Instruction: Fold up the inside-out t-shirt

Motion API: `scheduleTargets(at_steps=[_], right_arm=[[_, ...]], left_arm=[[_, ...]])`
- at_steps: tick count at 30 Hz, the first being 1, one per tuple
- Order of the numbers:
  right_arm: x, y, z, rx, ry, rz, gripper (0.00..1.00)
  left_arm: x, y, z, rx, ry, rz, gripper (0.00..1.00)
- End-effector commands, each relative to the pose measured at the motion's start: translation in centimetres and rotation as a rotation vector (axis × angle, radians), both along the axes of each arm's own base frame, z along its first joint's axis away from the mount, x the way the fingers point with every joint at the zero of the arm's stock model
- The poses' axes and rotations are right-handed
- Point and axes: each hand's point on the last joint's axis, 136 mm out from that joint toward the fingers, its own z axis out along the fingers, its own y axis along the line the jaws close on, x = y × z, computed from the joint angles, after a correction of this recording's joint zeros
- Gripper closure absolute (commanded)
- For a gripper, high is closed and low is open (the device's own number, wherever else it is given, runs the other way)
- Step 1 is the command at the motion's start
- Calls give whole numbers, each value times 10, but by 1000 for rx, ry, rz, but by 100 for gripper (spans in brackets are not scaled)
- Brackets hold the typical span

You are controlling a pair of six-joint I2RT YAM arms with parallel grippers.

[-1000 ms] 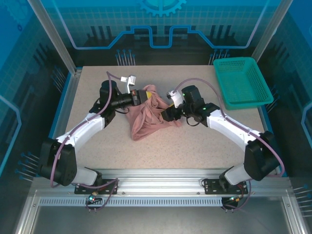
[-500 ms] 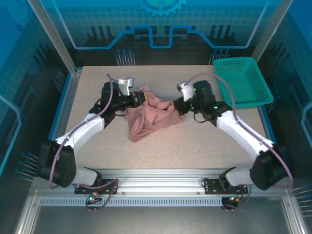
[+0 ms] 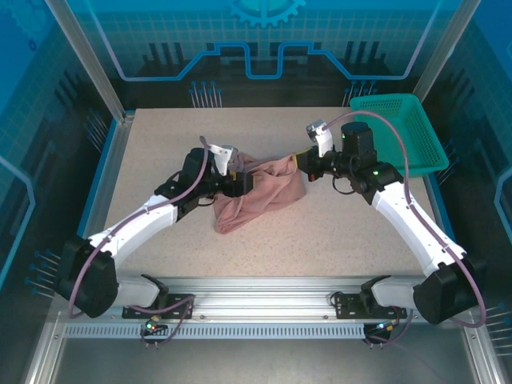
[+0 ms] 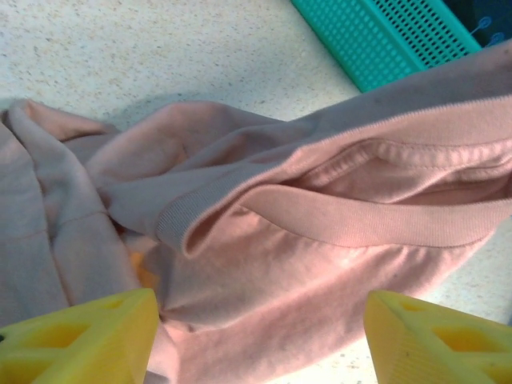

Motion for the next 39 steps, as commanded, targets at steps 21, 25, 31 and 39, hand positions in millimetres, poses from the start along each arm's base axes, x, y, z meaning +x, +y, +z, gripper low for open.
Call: scheduleTargets(at_steps=[21,25,31,39], right_arm=[[39,-35,29,-51,-11,-177,100],[60,-64,73,-118,-81,-354,100],[58,-98,175,-130,-310,-545,100],[57,-108,251,-98,-485,-601,100]], left_arm=[[50,-45,-4,90,-8,-207,99],[22,-50,80,-49,-129,-219,100],[-47,-59,215,-190,-419,-277,100],[-84,-93,280,-290,-517,-432,100]])
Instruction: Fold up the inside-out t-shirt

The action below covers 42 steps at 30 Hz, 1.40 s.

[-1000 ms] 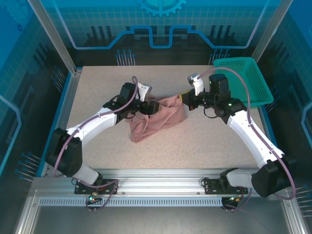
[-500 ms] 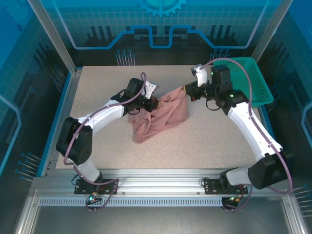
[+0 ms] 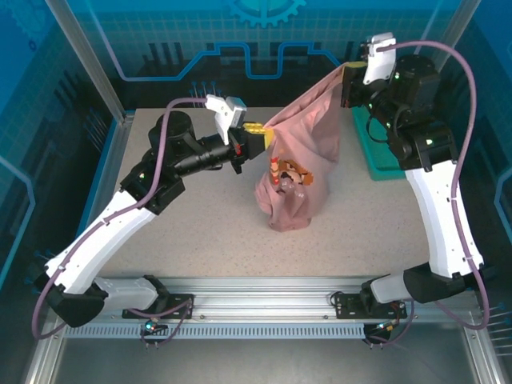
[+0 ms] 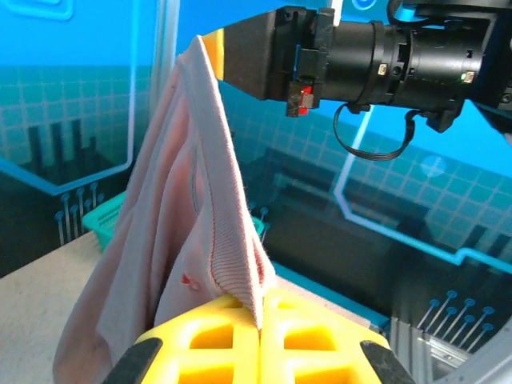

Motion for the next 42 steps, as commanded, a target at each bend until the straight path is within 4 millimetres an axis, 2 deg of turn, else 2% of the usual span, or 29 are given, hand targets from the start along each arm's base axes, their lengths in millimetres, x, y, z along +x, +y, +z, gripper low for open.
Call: scheduleTargets(at_steps=[1,3,5,6,8,10,12,14,16,19,21,24,25,27,30,32,35,38,42], right_arm=[[14,-7,10,-30,-18,-54,100],[27,5,6,-33,2,-15,100],[39,22,-5,-46,43,41,100],[42,29,-11,-55,61,65,100],[44,34,-17,-61,77,87,100],[41,35,-17,-64,77,99,100],[32,38,-10,-56,62,129,100],[22,46,-4,-39,53,177,100],[14,61,-6,-34,61,229,100],[8,101,-34,-10,140,337,100],[8,131,-67,37,235,411,100],[10,164,-110,112,348,482,100],[10,176,-125,144,388,504,100],[10,193,-146,193,452,539,100],[10,210,-171,229,536,578,100],[10,214,-182,235,574,589,100],[10,218,-190,245,605,600,100],[9,221,-190,254,615,614,100],[8,222,-188,260,618,623,100]], left_arm=[[-3,-23,0,-13,45,-98,100],[-3,-27,7,-44,52,-117,100],[7,-26,1,-26,47,-75,100],[19,-19,-8,4,53,-2,100],[45,1,-26,38,77,134,100],[78,39,-47,53,127,309,100],[103,76,-69,54,178,431,100],[116,93,-94,97,224,487,100],[121,97,-121,158,255,507,100],[124,96,-167,219,323,507,100],[130,111,-200,269,366,600,97],[133,147,-234,335,434,808,78],[129,154,-243,357,452,833,68],[116,155,-248,354,464,816,56],[87,146,-235,284,401,740,44],[65,131,-220,227,334,651,35],[45,97,-204,155,282,456,31],[46,72,-204,159,302,342,30],[70,57,-205,172,292,326,29]])
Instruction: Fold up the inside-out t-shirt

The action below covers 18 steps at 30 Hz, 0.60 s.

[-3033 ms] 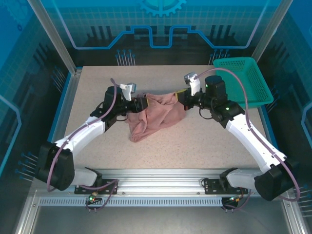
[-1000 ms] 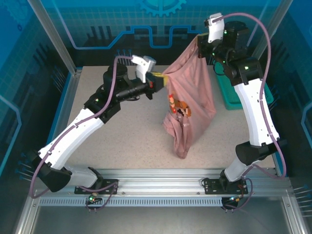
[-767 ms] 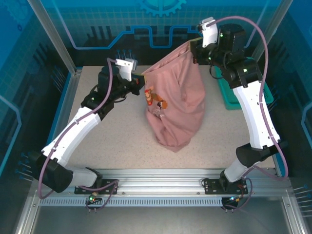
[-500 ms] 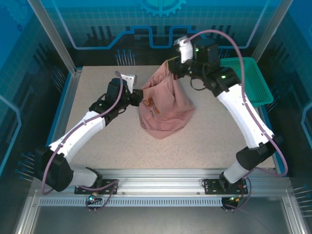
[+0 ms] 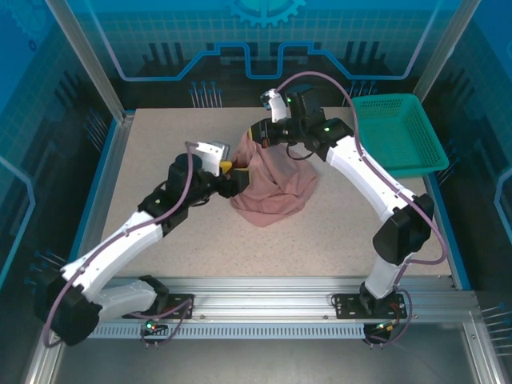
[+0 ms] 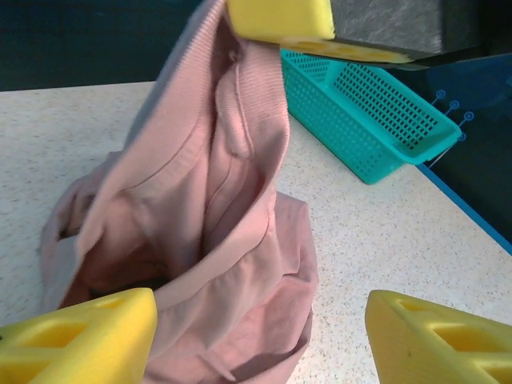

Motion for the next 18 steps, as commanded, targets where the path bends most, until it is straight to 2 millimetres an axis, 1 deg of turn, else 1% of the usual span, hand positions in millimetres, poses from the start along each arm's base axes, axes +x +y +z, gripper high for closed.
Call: scheduleTargets(at_steps=[1,4,6,7,8,10,11,13,14,15,16,17,18], right_arm=[[-6,9,22,61,-24,36,100],[-6,9,24,66,-22,37,100],[-6,9,24,69,-21,38,100],[-6,10,23,71,-17,40,100],[-6,10,23,71,-18,38,100],[-5,9,23,72,-15,36,100],[-5,8,24,72,-17,34,100],[-3,6,22,68,-17,24,100],[0,3,20,60,-17,12,100],[3,-1,17,45,-15,-7,99],[7,-10,11,16,-14,-34,86],[11,-21,3,-27,-15,-64,71],[14,-35,-8,-85,-20,-101,57]], left_arm=[[13,-26,13,-27,-40,-92,29],[31,-36,10,-17,-38,-97,33],[42,-40,6,-6,-35,-92,38],[46,-43,3,-4,-36,-93,42],[51,-44,2,-3,-36,-87,47],[57,-47,-2,-5,-29,-86,61],[59,-47,-3,-10,-26,-84,70],[58,-47,-5,-27,-21,-89,86],[56,-45,-5,-40,-11,-90,96],[53,-43,-3,-53,-10,-88,100],[50,-38,-1,-75,-8,-84,100],[46,-33,0,-101,-1,-77,100],[43,-27,1,-136,16,-70,100]])
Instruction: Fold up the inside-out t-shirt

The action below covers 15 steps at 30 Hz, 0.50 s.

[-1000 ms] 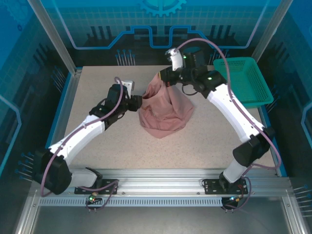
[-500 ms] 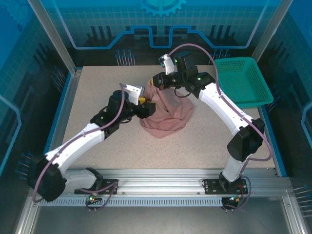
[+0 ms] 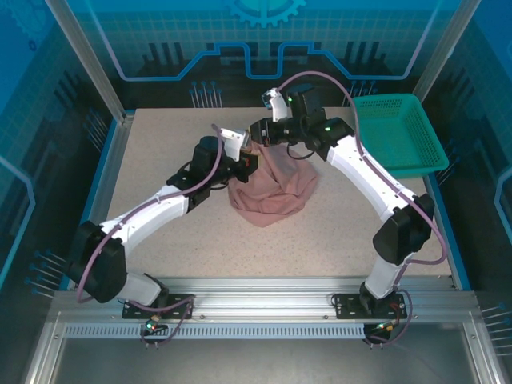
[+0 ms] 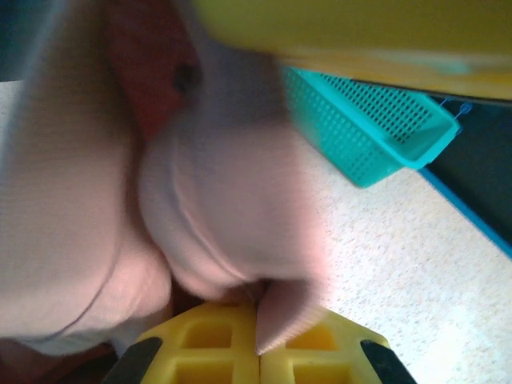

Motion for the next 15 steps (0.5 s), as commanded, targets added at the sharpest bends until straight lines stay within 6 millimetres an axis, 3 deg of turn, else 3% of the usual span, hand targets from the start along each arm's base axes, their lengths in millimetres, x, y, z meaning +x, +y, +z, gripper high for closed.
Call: scheduleTargets(at_steps=[1,3,5,10,15], right_arm=[[11,-44,-19,-146,-39,-117,51],[6,-78,-57,-280,-43,-187,42],[-6,-97,-94,-366,-43,-196,36],[-31,-100,-183,-520,-16,-82,30],[-19,-100,-229,-685,-36,-56,25]], left_arm=[[-12,15,21,-133,7,-3,100],[-18,23,20,-172,42,-3,100],[-21,30,17,-184,55,10,100],[-23,42,20,-193,62,31,100],[-23,46,24,-188,57,36,100]])
